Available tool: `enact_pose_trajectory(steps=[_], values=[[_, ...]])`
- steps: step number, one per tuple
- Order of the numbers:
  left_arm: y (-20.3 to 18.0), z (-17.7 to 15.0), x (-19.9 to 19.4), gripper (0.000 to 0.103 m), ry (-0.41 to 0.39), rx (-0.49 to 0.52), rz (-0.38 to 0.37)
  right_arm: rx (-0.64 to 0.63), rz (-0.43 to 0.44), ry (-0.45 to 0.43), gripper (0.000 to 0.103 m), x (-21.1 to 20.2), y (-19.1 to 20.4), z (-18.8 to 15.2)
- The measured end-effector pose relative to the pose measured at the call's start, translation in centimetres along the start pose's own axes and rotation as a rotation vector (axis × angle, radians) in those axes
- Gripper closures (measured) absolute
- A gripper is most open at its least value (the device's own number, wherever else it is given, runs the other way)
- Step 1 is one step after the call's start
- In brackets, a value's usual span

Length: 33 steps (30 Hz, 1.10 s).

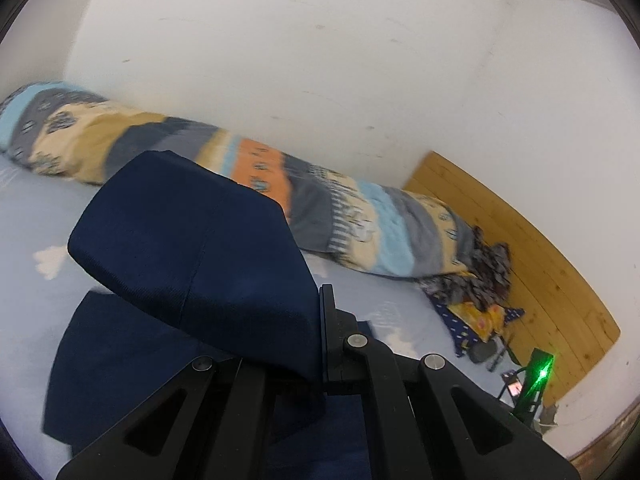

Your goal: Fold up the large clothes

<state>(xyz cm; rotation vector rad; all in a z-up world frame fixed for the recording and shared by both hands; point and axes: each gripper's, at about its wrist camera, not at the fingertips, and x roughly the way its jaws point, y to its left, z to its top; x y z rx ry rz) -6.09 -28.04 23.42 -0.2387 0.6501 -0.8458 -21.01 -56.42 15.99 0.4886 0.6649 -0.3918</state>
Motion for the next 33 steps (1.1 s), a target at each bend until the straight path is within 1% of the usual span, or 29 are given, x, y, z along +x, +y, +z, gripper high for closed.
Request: enact_pose_trajectory(steps=[3, 5, 7, 9, 11, 12, 13, 14, 15, 16, 18, 19, 20, 21, 22, 24, 26, 27, 29, 30, 31, 33], values=[[-4.9, -1.0, 2.5, 0.102, 0.017, 0.048, -0.020, 0.058, -0.017, -0.044, 0.022, -1.8, -2.2, 0.8], [-7.0, -2.2, 4.6, 0.102, 0.047, 0.056, -0.030, 0.088, -0.035, -0.075, 0.022, -2.9, -3.5, 1.3], [-8.9, -4.2, 7.4, 0.102, 0.086, 0.065, -0.020, 0.100, -0.067, -0.095, 0.022, -3.8, -4.5, 1.5], [-10.0, -6.3, 10.1, 0.101, 0.131, 0.095, 0.018, 0.128, -0.088, -0.116, 0.022, -4.8, -5.9, 1.7], [-10.9, -9.7, 13.2, 0.096, 0.194, 0.173, 0.107, 0.153, -0.089, -0.116, 0.022, -5.3, -7.0, 1.9], [-11.2, -11.5, 14.8, 0.087, 0.230, 0.209, 0.145, 0.163, -0.092, -0.119, 0.022, -5.5, -7.5, 2.0], [-11.4, -13.7, 16.6, 0.070, 0.281, 0.246, 0.188, 0.169, -0.093, -0.125, 0.022, -5.6, -7.8, 2.1], [-11.4, -15.3, 17.7, 0.062, 0.322, 0.275, 0.221, 0.170, -0.094, -0.123, 0.022, -5.5, -8.0, 2.2], [-11.5, -16.8, 18.7, 0.046, 0.362, 0.305, 0.248, 0.170, -0.095, -0.119, 0.022, -5.5, -8.1, 2.3], [-11.5, -18.8, 19.9, 0.037, 0.415, 0.353, 0.283, 0.174, -0.099, -0.122, 0.022, -5.5, -8.3, 2.3], [-11.9, -21.0, 20.5, 0.036, 0.459, 0.442, 0.323, 0.182, -0.093, -0.121, 0.022, -5.4, -8.5, 2.3], [-12.1, -22.0, 19.7, 0.036, 0.453, 0.504, 0.325, 0.181, -0.088, -0.115, 0.022, -5.2, -8.4, 2.4], [-12.3, -22.1, 18.8, 0.035, 0.435, 0.530, 0.312, 0.176, -0.085, -0.109, 0.022, -5.0, -8.3, 2.4], [-12.3, -22.0, 17.9, 0.033, 0.419, 0.544, 0.293, 0.168, -0.083, -0.104, 0.022, -4.7, -8.2, 2.4], [-12.1, -21.4, 16.5, 0.026, 0.403, 0.541, 0.264, 0.156, -0.080, -0.096, 0.022, -4.4, -8.0, 2.3], [-11.1, -19.9, 14.4, 0.025, 0.383, 0.514, 0.253, 0.132, -0.087, -0.080, 0.022, -3.5, -7.5, 2.2], [-9.3, -17.8, 11.8, 0.023, 0.341, 0.459, 0.207, 0.107, -0.076, -0.050, 0.022, -2.2, -6.8, 1.9], [-8.5, -16.9, 10.9, 0.020, 0.324, 0.450, 0.210, 0.089, -0.069, -0.028, 0.022, -1.5, -6.3, 1.7], [-5.8, -15.0, 9.1, 0.018, 0.283, 0.429, 0.263, 0.028, -0.063, 0.024, 0.022, 0.5, -4.8, 0.9], [-4.5, -14.4, 8.7, 0.018, 0.280, 0.418, 0.294, 0.000, -0.066, 0.046, 0.022, 1.3, -4.1, 0.5], [-2.3, -13.8, 7.9, 0.018, 0.282, 0.403, 0.342, -0.024, -0.074, 0.064, 0.022, 2.1, -3.5, 0.0], [1.0, -13.2, 6.6, 0.018, 0.298, 0.372, 0.385, -0.066, -0.094, 0.119, 0.022, 4.0, -2.5, -1.0]])
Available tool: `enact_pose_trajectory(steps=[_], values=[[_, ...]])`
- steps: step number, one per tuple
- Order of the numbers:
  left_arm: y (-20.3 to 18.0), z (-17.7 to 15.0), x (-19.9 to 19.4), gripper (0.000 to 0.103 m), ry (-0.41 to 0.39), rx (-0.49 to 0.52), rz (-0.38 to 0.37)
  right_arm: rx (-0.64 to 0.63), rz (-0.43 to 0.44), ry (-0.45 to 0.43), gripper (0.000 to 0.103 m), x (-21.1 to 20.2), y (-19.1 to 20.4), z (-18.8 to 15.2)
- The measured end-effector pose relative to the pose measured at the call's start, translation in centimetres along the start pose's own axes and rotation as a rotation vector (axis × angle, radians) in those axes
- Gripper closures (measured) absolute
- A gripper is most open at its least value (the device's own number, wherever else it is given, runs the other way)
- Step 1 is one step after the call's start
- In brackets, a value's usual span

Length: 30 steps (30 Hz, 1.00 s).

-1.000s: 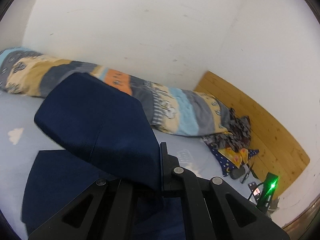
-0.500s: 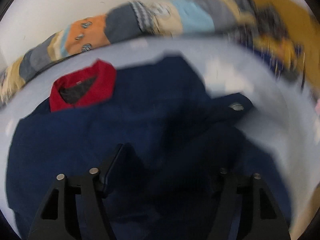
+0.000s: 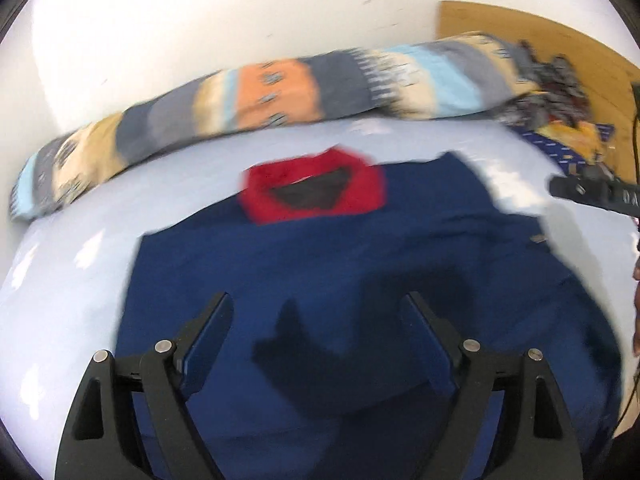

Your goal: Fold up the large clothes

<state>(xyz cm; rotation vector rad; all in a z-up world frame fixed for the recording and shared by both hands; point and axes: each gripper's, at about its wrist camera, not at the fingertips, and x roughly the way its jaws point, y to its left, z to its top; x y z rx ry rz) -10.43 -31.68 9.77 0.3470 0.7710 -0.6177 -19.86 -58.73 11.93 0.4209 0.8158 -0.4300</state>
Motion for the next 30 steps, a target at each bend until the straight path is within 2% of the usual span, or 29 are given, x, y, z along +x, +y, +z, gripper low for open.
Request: enact_pose_trajectory(steps=[3, 5, 6, 7, 8, 9, 13, 15, 16, 18, 19, 21, 24, 25, 28, 30], values=[[4.3, -2.2, 1.0, 0.018, 0.054, -0.063, 0.017, -0.080, -0.035, 0.089, 0.022, 2.8, 1.3, -1.2], [7.4, -4.6, 3.0, 0.018, 0.132, -0.110, 0.117, -0.137, -0.096, 0.199, 0.022, 5.6, 1.7, -2.5], [8.5, -5.5, 3.9, 0.018, 0.164, -0.129, 0.133, -0.140, -0.103, 0.243, 0.021, 6.8, 1.4, -3.2], [10.0, -6.4, 4.6, 0.017, 0.190, -0.166, 0.109, -0.131, -0.115, 0.285, 0.018, 7.9, 1.1, -3.9], [10.8, -6.5, 4.5, 0.017, 0.184, -0.198, 0.095, -0.118, -0.113, 0.291, 0.018, 8.2, 0.8, -4.1], [11.1, -6.1, 4.1, 0.017, 0.176, -0.213, 0.100, -0.109, -0.118, 0.279, 0.017, 8.0, 0.8, -4.0], [11.2, -2.7, 1.1, 0.016, 0.027, -0.230, 0.109, -0.118, -0.080, 0.127, 0.017, 5.3, 2.5, -2.1], [11.3, -1.4, 1.3, 0.013, 0.018, -0.257, 0.098, -0.109, -0.058, 0.055, 0.015, 5.0, 3.4, -1.1], [11.5, -1.0, 1.9, 0.013, 0.030, -0.278, 0.086, -0.100, -0.041, 0.055, 0.015, 5.6, 3.7, -0.8], [11.9, -1.3, 3.6, 0.013, 0.078, -0.302, 0.084, -0.074, -0.018, 0.110, 0.016, 7.8, 4.0, -0.7], [12.3, -1.9, 5.3, 0.013, 0.148, -0.305, 0.088, -0.074, -0.062, 0.161, 0.016, 9.3, 4.0, -1.1], [12.9, -3.0, 6.9, 0.013, 0.208, -0.312, 0.103, -0.073, -0.093, 0.211, 0.013, 10.9, 3.7, -1.5], [13.4, -3.2, 6.2, 0.013, 0.184, -0.308, 0.137, -0.090, -0.111, 0.191, 0.014, 10.0, 3.8, -1.2], [13.6, -2.9, 5.3, 0.013, 0.147, -0.319, 0.140, -0.095, -0.103, 0.171, 0.015, 9.0, 4.1, -1.0], [13.7, -2.3, 3.1, 0.013, 0.082, -0.357, 0.125, -0.132, -0.050, 0.108, 0.015, 6.2, 6.1, -0.9], [12.8, -2.4, 2.2, 0.013, 0.064, -0.343, 0.107, -0.168, -0.019, 0.116, 0.015, 5.5, 7.6, -1.9]])
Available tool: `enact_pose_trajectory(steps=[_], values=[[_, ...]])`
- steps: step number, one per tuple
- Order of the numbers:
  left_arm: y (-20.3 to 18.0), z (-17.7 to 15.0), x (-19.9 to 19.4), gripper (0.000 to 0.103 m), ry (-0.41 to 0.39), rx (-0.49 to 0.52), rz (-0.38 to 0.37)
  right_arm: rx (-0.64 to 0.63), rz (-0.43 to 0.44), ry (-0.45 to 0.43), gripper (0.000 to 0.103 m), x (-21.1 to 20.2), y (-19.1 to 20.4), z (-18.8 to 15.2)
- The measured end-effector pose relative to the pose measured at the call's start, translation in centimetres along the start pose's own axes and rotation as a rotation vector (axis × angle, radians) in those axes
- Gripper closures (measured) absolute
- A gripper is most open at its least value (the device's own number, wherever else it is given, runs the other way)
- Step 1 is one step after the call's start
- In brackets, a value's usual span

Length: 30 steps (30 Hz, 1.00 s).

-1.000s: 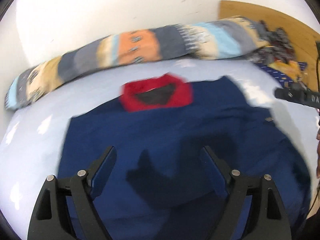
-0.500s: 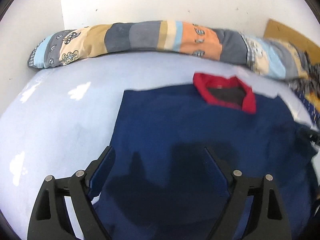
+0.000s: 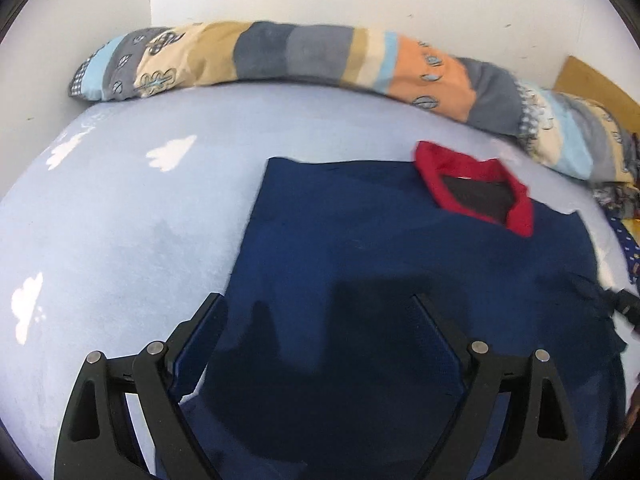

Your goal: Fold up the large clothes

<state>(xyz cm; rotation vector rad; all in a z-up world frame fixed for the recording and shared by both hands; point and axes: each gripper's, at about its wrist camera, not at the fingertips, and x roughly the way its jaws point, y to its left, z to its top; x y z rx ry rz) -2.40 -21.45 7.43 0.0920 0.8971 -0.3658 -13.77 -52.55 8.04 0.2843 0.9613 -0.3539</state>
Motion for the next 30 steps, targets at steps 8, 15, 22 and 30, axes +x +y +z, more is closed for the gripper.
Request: enact_pose_trajectory(steps=[8, 15, 22, 30], values=[[-3.5, -4.4, 1.9, 0.012, 0.138, 0.159, 0.038, -0.110, -0.021, 0.174, 0.014, 4.0, 2.4, -4.0], [-3.7, -4.6, -3.9, 0.013, 0.047, 0.149, -0.006, -0.144, 0.028, 0.100, 0.015, -1.1, 4.9, -4.4], [-3.0, -9.1, -0.5, 0.013, 0.202, 0.093, 0.006, -0.217, 0.012, 0.196, 0.014, 1.5, 6.3, -8.0], [-2.3, -11.1, -6.8, 0.013, 0.087, 0.054, -0.029, -0.171, 0.052, 0.101, 0.014, -4.9, 3.9, -9.4]])
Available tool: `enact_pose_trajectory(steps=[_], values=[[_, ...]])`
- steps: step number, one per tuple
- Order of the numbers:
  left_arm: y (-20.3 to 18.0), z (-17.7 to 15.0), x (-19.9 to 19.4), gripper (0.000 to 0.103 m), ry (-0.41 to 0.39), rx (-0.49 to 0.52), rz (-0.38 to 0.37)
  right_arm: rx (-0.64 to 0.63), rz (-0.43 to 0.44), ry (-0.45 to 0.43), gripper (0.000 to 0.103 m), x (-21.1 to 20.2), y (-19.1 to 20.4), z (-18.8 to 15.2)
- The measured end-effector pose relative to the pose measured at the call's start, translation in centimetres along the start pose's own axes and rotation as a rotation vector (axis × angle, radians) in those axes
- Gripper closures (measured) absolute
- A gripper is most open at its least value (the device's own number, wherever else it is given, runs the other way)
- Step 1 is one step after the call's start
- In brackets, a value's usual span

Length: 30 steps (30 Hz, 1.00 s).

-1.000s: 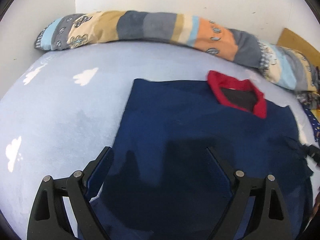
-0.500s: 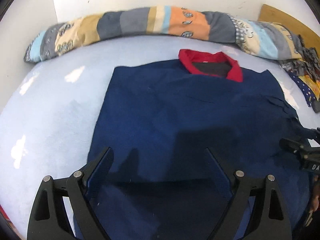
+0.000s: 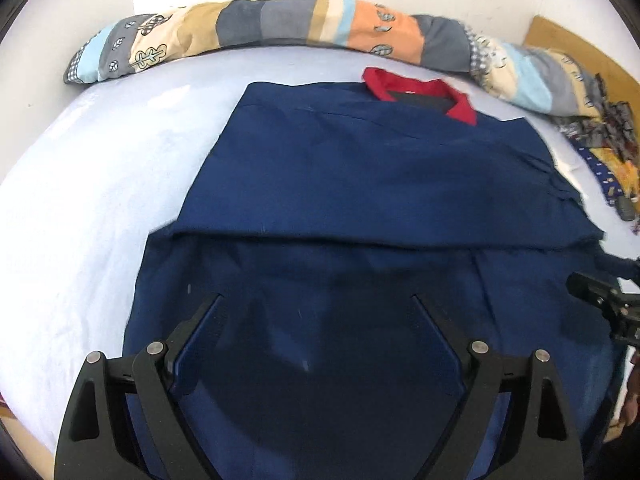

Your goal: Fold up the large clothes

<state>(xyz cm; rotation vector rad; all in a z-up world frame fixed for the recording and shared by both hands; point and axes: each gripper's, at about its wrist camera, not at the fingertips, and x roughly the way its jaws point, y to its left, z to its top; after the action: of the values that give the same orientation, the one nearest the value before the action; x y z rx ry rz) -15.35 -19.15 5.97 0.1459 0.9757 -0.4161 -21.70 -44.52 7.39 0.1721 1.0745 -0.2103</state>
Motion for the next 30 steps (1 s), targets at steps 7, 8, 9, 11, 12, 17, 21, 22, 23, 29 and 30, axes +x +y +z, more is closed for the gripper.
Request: enact_pose_trajectory(steps=[7, 8, 9, 11, 12, 17, 21, 22, 23, 29, 30], values=[[1.1, -4.4, 0.7, 0.013, 0.072, 0.003, -0.006, 0.067, -0.011, 0.085, 0.015, 0.2, -1.1, -6.4], [1.0, -4.9, 0.6, 0.013, 0.065, 0.023, 0.010, 0.060, -0.007, 0.090, 0.015, 0.5, -1.2, -6.9], [0.9, -5.1, 0.4, 0.013, 0.060, 0.041, 0.023, 0.048, -0.006, 0.079, 0.015, 0.3, -1.2, -7.1], [1.3, -5.2, -0.4, 0.013, 0.058, 0.041, 0.017, 0.050, -0.009, 0.072, 0.014, -1.0, -1.5, -7.6], [1.6, -5.3, -1.1, 0.013, 0.049, 0.024, 0.003, 0.059, 0.011, 0.067, 0.014, -1.6, -1.7, -7.7], [4.9, -6.3, -5.3, 0.013, 0.020, -0.056, -0.045, 0.153, 0.147, 0.002, 0.014, -8.0, -5.0, -9.6], [9.6, -8.4, -7.4, 0.013, 0.065, -0.141, -0.004, 0.287, 0.166, 0.005, 0.014, -10.6, -9.1, -12.9], [10.9, -9.1, -7.5, 0.013, 0.089, -0.177, 0.010, 0.327, 0.164, 0.014, 0.014, -10.8, -10.1, -13.8], [11.7, -9.7, -7.5, 0.013, 0.112, -0.202, 0.027, 0.378, 0.153, 0.033, 0.014, -10.7, -11.1, -15.0], [16.2, -13.2, -6.7, 0.013, 0.249, -0.377, -0.026, 0.548, 0.109, 0.118, 0.014, -9.5, -11.7, -18.9], [16.4, -13.3, -6.8, 0.013, 0.252, -0.380, -0.032, 0.566, 0.087, 0.134, 0.014, -9.3, -11.7, -19.2]])
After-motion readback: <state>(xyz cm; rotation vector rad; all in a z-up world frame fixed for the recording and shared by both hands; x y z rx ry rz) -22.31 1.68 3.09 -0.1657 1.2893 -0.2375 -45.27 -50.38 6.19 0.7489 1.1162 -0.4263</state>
